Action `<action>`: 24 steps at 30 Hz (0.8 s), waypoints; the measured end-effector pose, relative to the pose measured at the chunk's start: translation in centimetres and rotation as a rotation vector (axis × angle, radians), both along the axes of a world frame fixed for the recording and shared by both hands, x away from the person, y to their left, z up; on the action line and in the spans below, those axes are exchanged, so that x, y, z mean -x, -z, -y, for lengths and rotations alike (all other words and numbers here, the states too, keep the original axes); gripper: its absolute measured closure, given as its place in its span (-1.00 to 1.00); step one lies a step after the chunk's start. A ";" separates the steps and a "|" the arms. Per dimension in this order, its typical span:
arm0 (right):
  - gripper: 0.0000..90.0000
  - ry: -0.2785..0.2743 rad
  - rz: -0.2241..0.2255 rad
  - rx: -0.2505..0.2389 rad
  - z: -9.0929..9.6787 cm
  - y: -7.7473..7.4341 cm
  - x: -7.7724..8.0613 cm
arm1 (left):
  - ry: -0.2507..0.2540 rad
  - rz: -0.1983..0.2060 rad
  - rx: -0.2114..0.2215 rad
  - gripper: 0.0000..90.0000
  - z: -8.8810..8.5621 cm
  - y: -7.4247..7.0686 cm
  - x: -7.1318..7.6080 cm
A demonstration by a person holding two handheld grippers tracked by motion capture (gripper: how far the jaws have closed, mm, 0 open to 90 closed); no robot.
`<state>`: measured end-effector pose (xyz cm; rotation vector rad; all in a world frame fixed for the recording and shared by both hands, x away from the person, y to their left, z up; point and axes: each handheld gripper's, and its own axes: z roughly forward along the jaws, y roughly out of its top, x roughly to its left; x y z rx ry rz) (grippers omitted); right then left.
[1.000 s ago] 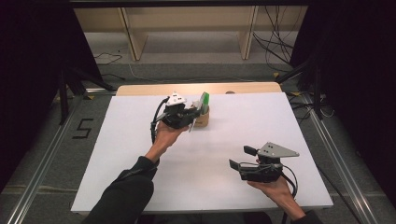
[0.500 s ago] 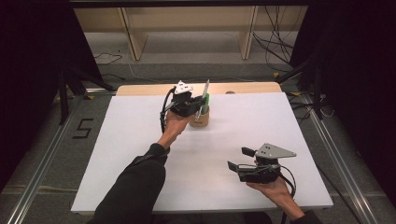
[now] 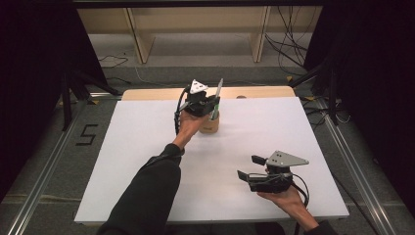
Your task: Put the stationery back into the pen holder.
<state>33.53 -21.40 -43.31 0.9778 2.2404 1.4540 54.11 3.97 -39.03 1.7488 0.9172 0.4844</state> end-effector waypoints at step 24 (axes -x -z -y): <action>-0.43 -0.032 0.001 0.002 -0.2 0.2 0.1 | -0.039 0.023 -0.080 0.74 1.0 1.5 -1.2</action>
